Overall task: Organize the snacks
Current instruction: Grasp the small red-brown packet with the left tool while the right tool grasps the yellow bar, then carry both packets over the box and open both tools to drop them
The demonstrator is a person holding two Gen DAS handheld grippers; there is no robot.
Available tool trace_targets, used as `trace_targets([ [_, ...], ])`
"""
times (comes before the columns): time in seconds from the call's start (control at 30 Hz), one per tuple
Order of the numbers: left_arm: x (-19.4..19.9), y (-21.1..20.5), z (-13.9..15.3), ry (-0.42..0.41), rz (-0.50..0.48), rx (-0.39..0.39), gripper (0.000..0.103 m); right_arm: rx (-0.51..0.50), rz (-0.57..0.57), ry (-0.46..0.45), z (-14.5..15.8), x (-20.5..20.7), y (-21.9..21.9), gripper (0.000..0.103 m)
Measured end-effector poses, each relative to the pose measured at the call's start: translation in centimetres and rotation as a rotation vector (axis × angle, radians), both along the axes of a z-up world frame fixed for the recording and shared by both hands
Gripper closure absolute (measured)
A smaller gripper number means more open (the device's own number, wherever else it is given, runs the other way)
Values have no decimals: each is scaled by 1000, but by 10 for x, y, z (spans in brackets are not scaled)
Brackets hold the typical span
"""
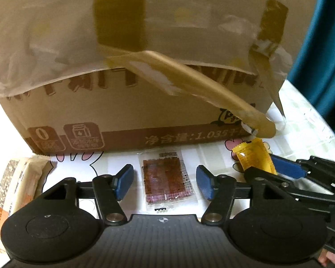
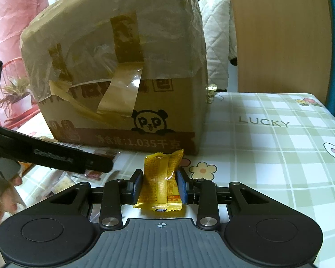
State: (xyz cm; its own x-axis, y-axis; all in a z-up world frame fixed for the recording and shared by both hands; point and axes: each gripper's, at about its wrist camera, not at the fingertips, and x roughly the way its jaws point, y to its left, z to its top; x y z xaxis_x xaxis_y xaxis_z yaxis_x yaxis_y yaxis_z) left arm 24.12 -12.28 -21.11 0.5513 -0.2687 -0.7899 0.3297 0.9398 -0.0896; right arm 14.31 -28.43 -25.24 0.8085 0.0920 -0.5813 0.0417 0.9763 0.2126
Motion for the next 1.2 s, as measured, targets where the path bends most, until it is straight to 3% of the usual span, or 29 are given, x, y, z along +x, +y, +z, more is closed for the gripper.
trace_targets([
  [0.07,-3,-4,-1,-14,-6,33,41,6,2,-7,0,-1,-1,72],
  [0.1,-5,-5,-1,-25,-2,55,50,9,2,-10,1,-2,-1,72],
  [0.13,-6,-5,-1,-32,1,55,57,12,2,-14,1,-3,-1,72],
  [0.23,-9,-2,1,-18,22,33,63,18,4,-20,1,-4,-1,72],
  [0.47,-23,14,4,-10,78,-34,63,28,10,-26,1,-4,-2,72],
  [0.97,-65,32,32,-135,114,-51,63,36,-2,-44,3,-12,0,72],
  [1.2,-73,59,48,-171,202,-86,63,25,-52,-82,10,-21,-5,72],
])
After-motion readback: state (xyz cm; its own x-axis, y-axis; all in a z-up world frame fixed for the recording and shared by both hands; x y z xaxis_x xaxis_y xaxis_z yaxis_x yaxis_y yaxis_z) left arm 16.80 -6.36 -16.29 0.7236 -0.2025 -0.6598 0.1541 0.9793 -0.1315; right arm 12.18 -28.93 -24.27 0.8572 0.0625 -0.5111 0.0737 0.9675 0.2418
